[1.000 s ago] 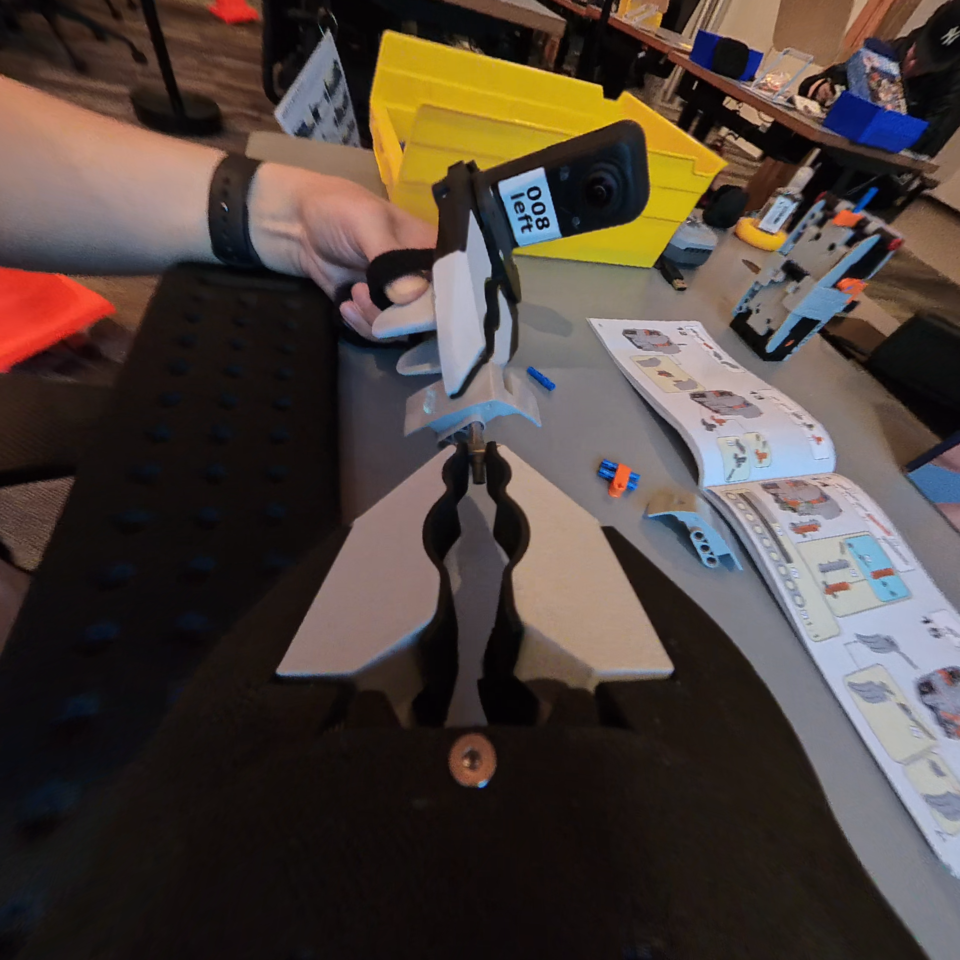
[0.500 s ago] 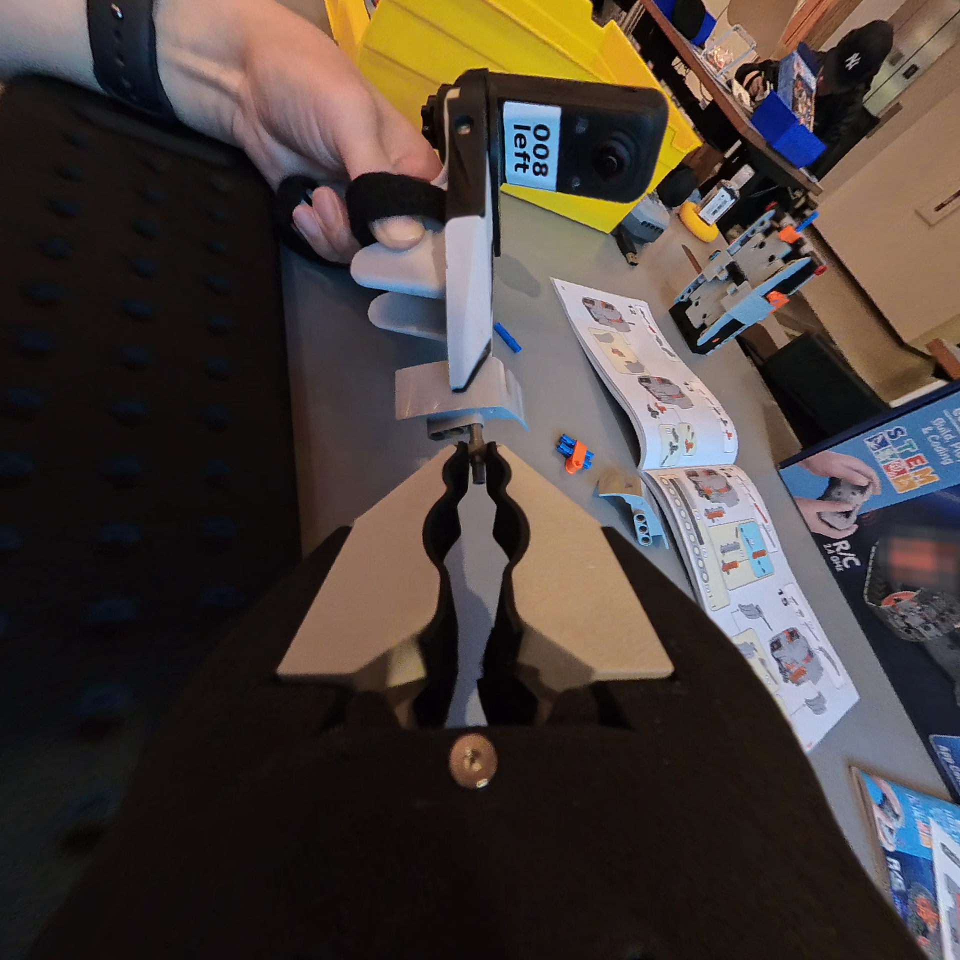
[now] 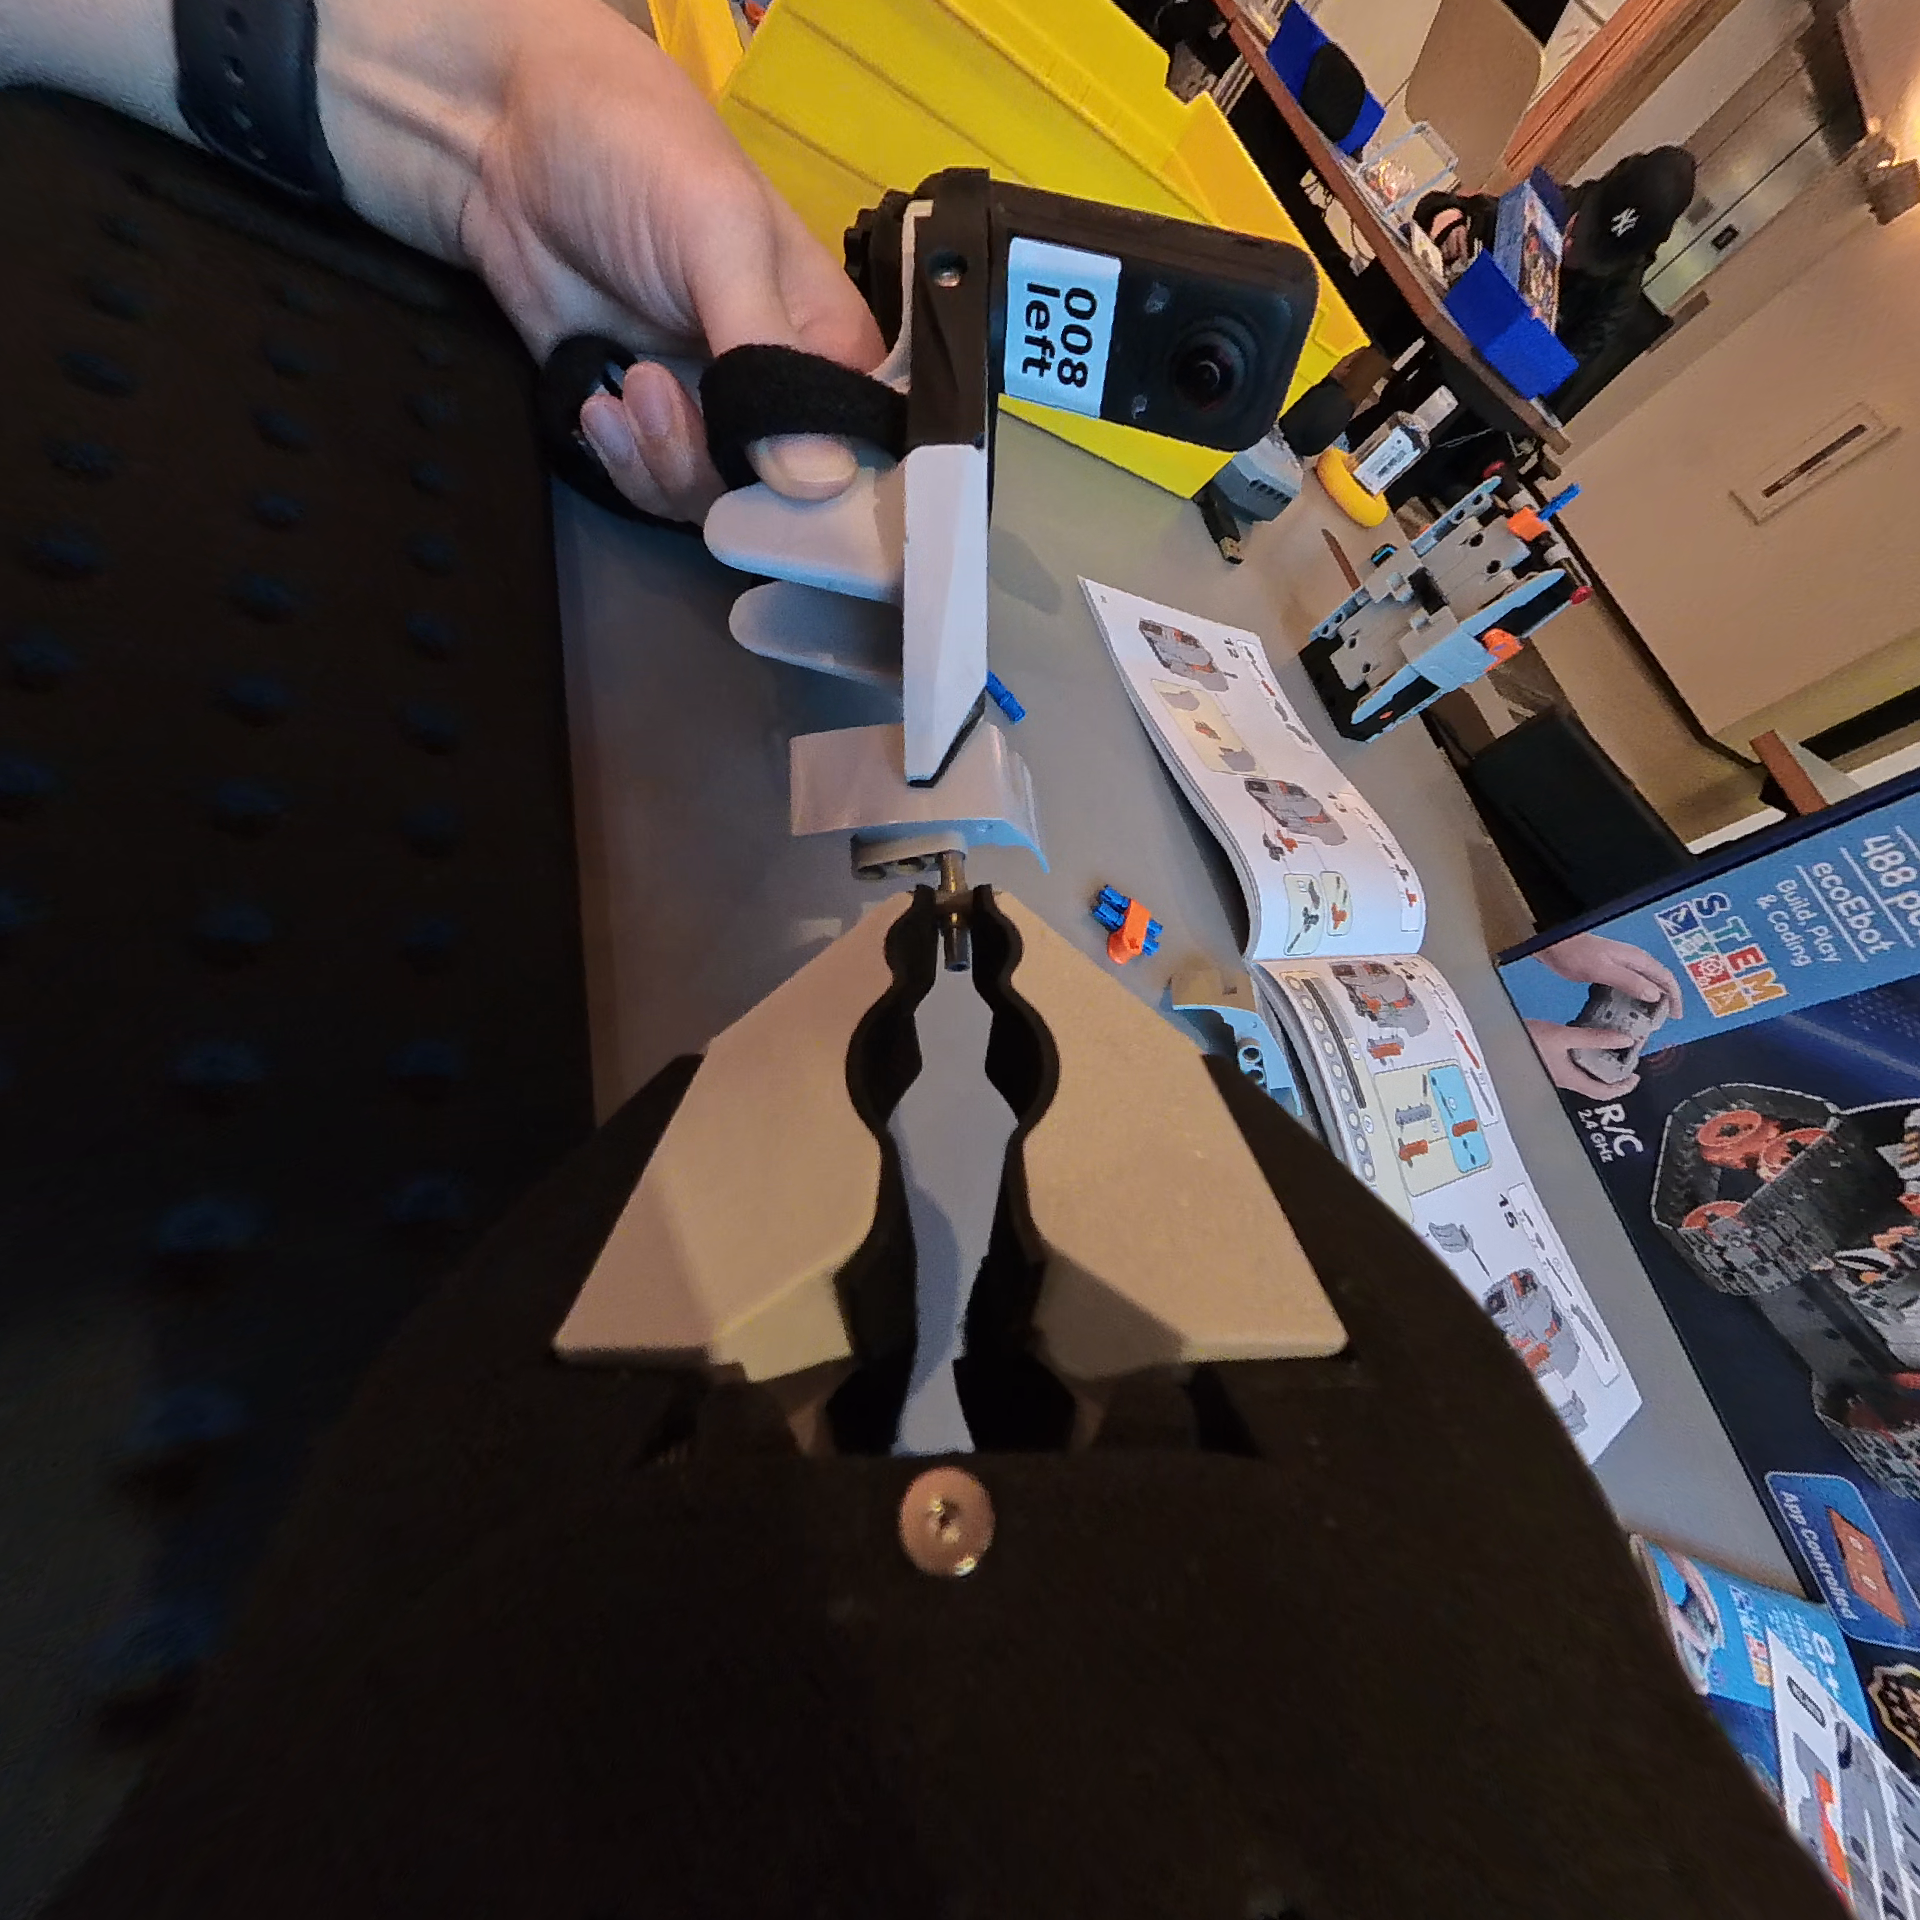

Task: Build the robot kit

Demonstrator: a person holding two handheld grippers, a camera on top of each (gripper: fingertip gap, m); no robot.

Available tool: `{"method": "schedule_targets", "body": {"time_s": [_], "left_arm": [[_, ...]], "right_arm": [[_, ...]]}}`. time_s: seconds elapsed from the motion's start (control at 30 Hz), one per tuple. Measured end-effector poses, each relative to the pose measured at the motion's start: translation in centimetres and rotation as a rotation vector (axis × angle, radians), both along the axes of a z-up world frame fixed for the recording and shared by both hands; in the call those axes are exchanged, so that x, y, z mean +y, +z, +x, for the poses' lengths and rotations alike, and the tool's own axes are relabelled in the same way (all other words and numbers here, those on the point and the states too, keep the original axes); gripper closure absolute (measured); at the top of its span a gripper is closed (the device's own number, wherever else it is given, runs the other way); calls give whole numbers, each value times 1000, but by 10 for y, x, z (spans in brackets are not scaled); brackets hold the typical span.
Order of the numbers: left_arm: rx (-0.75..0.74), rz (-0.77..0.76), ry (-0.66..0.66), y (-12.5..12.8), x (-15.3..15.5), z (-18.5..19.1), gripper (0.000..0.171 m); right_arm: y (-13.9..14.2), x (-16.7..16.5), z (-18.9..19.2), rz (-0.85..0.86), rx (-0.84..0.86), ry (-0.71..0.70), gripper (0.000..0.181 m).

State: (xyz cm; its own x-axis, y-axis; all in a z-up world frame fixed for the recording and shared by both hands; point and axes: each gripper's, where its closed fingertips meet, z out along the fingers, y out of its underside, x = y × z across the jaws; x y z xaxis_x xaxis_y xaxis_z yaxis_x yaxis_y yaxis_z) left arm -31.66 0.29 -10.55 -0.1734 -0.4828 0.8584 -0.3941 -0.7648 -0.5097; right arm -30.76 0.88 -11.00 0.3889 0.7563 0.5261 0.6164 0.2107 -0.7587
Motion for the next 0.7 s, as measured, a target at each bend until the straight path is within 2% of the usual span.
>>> {"method": "schedule_targets", "body": {"time_s": [0.03, 0.7], "left_arm": [[3, -2, -1, -1, 0, 0, 171], [38, -46, -28, -6, -3, -1, 171]], "right_arm": [[-1, 0, 0, 5, -7, -1, 177], [-6, -4, -2, 52, -63, 20, 177]]}}
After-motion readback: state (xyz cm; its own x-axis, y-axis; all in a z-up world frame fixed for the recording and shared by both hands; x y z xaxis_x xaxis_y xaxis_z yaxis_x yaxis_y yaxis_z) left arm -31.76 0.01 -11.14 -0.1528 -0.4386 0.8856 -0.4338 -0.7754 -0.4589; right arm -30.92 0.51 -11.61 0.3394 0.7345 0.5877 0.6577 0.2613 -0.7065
